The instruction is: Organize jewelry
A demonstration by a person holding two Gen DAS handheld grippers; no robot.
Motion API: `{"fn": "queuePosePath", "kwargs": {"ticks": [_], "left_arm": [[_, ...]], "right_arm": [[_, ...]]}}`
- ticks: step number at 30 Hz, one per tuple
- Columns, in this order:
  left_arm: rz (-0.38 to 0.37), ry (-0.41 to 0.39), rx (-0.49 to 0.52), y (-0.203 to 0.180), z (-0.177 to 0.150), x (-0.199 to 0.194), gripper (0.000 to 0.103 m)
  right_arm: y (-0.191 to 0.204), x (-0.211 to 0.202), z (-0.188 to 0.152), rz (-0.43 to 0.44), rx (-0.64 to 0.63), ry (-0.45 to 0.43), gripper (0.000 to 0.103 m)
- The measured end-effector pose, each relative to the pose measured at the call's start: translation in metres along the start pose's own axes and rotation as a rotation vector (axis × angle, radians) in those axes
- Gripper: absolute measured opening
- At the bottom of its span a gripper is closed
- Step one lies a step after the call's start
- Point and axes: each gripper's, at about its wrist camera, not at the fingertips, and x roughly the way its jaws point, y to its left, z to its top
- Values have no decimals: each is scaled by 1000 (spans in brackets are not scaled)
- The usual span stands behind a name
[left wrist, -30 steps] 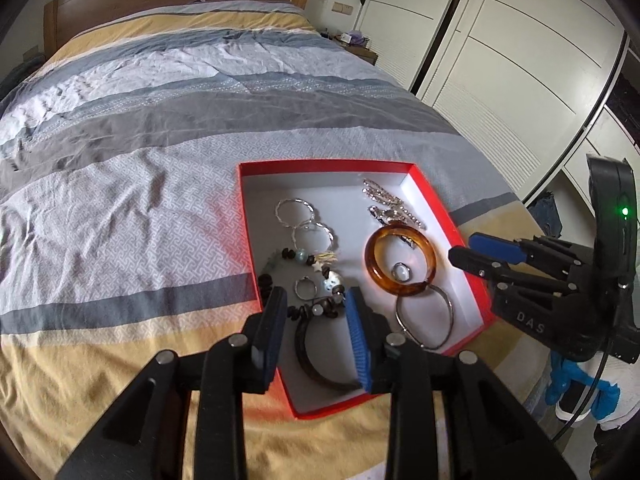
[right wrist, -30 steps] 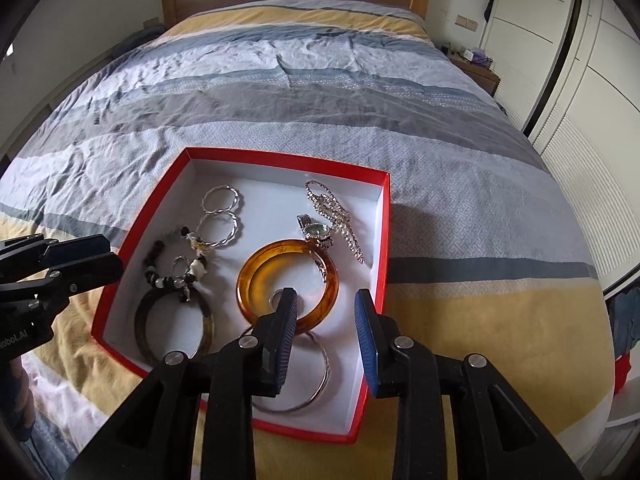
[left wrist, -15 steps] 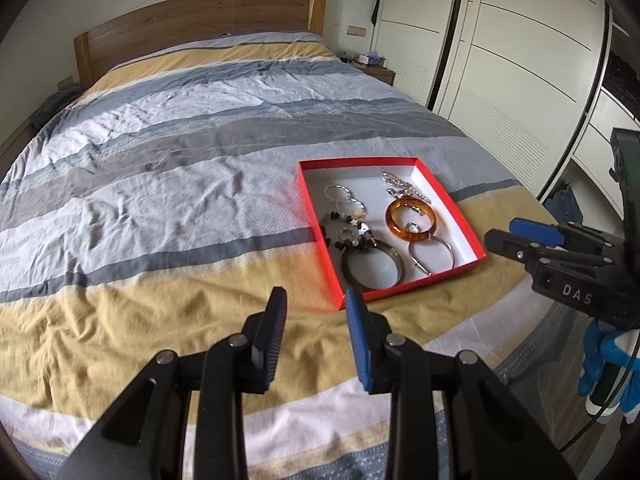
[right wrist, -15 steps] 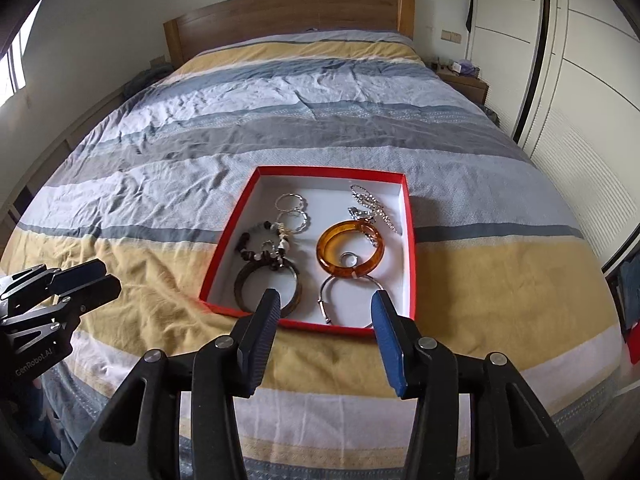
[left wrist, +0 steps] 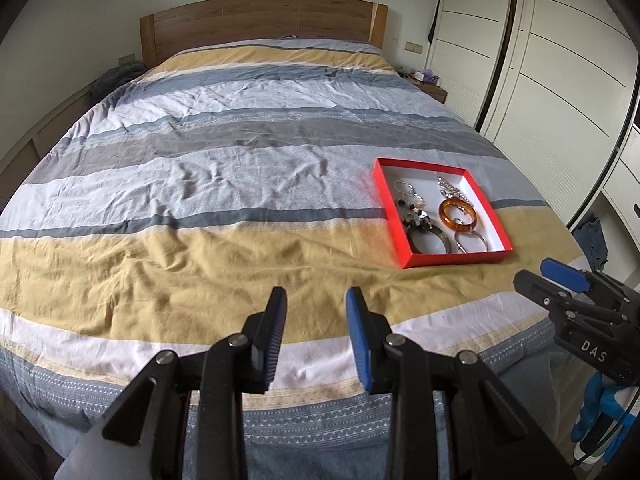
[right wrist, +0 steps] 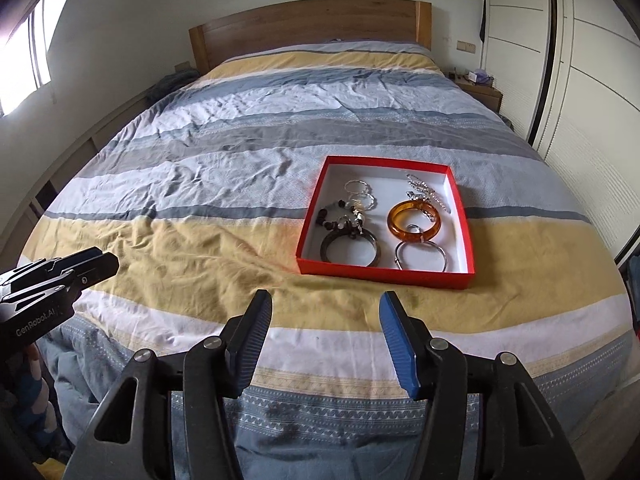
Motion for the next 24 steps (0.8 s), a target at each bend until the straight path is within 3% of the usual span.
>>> {"fn": "queuePosePath", "kwargs": {"ticks": [10, 14, 24], "left_arm": [[69, -72, 3, 13, -29, -32, 29], [104, -109, -6, 20, -37, -46, 29], [148, -173, -33, 36, -48, -69, 29]], "right_arm": [[30, -29, -27, -6, -16, -41, 58], [36, -39, -35, -22, -14, -68, 72], [53, -55, -46, -20, -33, -126, 81]]}}
